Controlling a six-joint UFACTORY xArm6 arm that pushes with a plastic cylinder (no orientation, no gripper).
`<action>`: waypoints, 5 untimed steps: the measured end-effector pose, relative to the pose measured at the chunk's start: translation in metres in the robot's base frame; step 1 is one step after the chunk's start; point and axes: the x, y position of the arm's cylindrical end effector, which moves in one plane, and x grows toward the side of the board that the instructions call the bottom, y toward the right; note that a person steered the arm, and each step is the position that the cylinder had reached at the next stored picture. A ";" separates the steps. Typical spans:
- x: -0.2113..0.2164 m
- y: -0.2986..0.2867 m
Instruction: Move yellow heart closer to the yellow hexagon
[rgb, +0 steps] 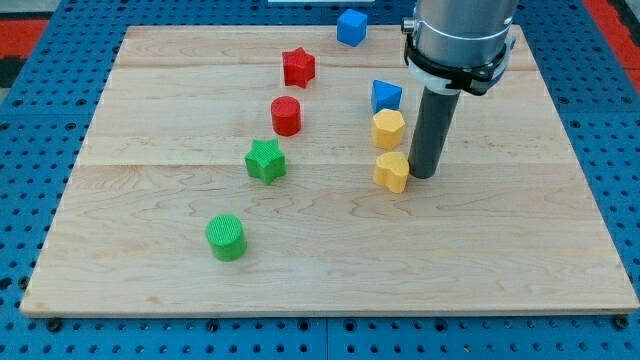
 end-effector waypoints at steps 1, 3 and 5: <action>0.027 -0.012; 0.030 -0.031; -0.021 0.104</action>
